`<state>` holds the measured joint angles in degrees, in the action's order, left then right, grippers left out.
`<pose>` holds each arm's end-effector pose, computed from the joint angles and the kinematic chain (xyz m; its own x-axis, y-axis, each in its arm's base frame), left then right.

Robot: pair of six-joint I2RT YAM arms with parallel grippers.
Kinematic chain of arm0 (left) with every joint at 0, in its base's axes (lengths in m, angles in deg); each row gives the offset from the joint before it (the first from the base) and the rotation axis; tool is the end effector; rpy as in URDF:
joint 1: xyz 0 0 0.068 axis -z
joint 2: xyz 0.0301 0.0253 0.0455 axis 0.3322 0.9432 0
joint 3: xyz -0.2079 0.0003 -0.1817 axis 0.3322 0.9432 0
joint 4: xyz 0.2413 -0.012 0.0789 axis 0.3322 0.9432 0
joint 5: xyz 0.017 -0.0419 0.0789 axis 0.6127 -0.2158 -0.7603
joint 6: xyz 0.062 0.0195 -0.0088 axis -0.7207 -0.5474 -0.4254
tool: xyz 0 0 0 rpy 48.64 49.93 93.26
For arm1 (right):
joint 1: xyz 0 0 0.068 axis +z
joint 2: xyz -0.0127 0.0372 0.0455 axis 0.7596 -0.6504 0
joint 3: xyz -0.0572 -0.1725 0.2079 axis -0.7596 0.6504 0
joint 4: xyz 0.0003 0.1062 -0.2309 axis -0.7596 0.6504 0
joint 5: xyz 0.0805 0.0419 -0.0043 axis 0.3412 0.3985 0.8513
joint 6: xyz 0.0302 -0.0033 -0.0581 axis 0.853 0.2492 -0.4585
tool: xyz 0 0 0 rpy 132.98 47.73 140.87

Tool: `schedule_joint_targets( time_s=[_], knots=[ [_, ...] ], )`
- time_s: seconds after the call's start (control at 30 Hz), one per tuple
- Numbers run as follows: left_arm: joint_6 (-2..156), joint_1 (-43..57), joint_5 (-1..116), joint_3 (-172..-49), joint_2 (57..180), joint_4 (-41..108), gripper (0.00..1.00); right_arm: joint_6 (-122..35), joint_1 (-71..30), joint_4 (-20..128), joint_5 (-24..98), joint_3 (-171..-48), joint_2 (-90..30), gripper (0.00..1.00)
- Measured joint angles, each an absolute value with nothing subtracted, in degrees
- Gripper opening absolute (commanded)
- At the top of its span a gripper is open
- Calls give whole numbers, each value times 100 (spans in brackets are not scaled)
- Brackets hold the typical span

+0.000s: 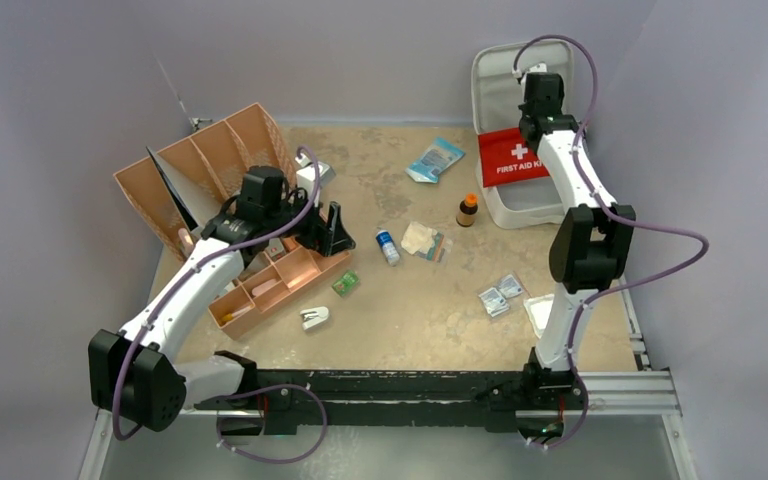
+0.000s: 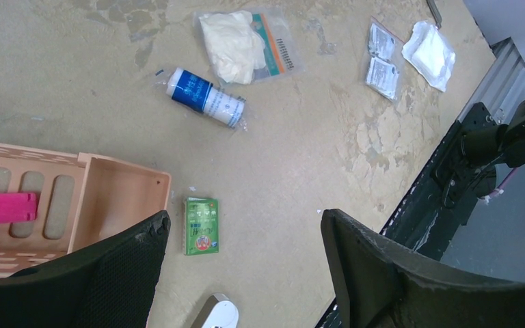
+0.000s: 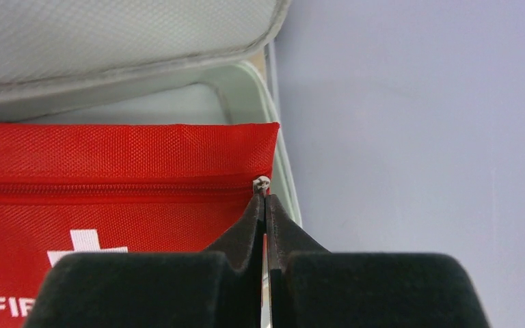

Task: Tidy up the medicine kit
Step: Place the medicine pouch inside the medicine box.

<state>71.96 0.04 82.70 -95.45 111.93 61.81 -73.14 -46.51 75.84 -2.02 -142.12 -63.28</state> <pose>0.2372 -0.1140 0.3017 -0.6558 0.1264 -0.7443 0.6160 0.6595 -0.4308 0.4766 -0.0023 0.3353 -0.6000 -0.3635 -0.7127 0.1911 0.7999 -0.5689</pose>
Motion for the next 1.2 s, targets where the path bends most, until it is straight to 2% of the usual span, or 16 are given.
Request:
schedule_joint_targets(
  time_s=[0.27, 0.5, 1.1, 1.2],
  knots=[
    [7193, 30, 8270, -9545, 11232, 6179, 80, -7856, -4638, 5619, -432, -13089, -6269, 0],
    [7193, 30, 8270, -9545, 11271, 6179, 80, -8064, -4644, 4636, -436, -12136, -6192, 0],
    [7147, 54, 8185, -9525, 11344, 6177, 80, -8337, -5385, 4070, -165, -12824, -7342, 0],
    [7147, 56, 8185, -9525, 11435, 6177, 80, -8400, -5383, 4122, -56, -12973, -7532, 9]
  ],
)
